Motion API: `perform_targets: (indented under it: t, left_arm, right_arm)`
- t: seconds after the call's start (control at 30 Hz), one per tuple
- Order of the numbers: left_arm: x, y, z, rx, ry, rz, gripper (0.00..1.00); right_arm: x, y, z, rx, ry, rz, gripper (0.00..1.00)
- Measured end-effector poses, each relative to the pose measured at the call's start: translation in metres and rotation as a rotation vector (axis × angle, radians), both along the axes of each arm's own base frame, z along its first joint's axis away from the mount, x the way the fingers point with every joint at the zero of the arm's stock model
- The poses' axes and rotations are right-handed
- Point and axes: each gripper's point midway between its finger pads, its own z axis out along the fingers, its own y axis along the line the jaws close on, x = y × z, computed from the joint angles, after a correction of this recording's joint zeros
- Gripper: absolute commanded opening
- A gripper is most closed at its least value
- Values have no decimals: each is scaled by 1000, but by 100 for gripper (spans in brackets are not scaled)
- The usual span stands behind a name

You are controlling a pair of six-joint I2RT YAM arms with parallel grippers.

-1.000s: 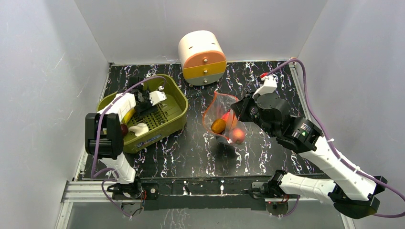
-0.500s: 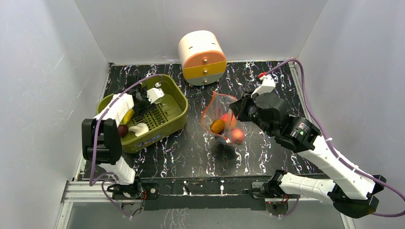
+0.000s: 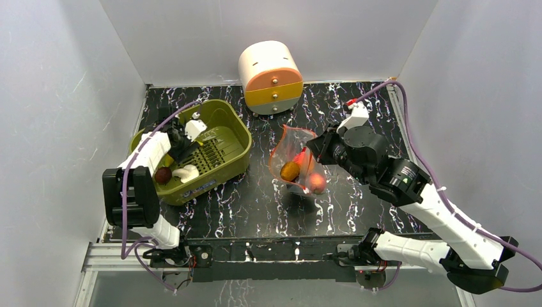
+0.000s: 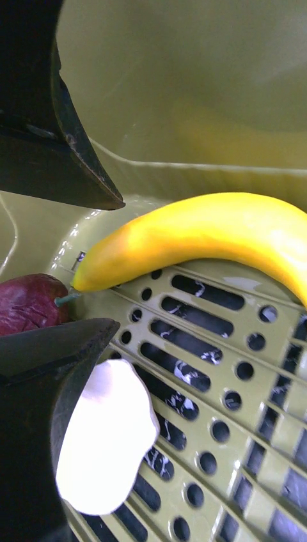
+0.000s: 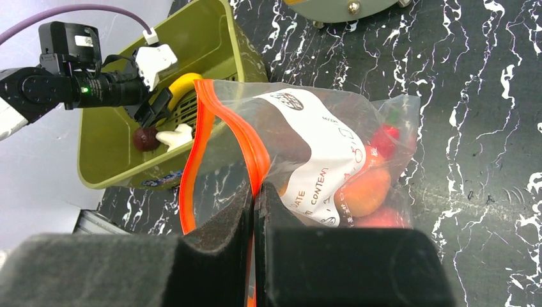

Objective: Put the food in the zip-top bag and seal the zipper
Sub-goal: Pick up the fake fruit from the bin.

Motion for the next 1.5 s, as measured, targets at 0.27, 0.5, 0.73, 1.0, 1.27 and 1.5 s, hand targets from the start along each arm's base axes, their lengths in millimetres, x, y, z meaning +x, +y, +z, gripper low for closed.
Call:
perform_targets:
  t: [0.27,0.5,0.73,1.0,1.27,1.5]
  left_arm:
    - [0,10,-2,-7,-10,44,61]
    - [-1,5,-20,-40,33,49,60]
    - [7,11,-26,-33,20,65,56]
    - [8,10,-39,-45,51,79,43]
    - [3,1,-37,-100,77,107,34]
    - [2,-7,-10,-156,8,145,34]
  right_arm:
    - [-3,-4,6,25,-8,-4,0]
    - [-4,-4,6,31,-6,-10,0]
    - [-4,-6,5,24,-2,-14,0]
    - [-6,-10,8,32,-10,-18,0]
    - [-7,-11,10,38,-16,-21,0]
    - [-7,-11,8,44,-11,-23,0]
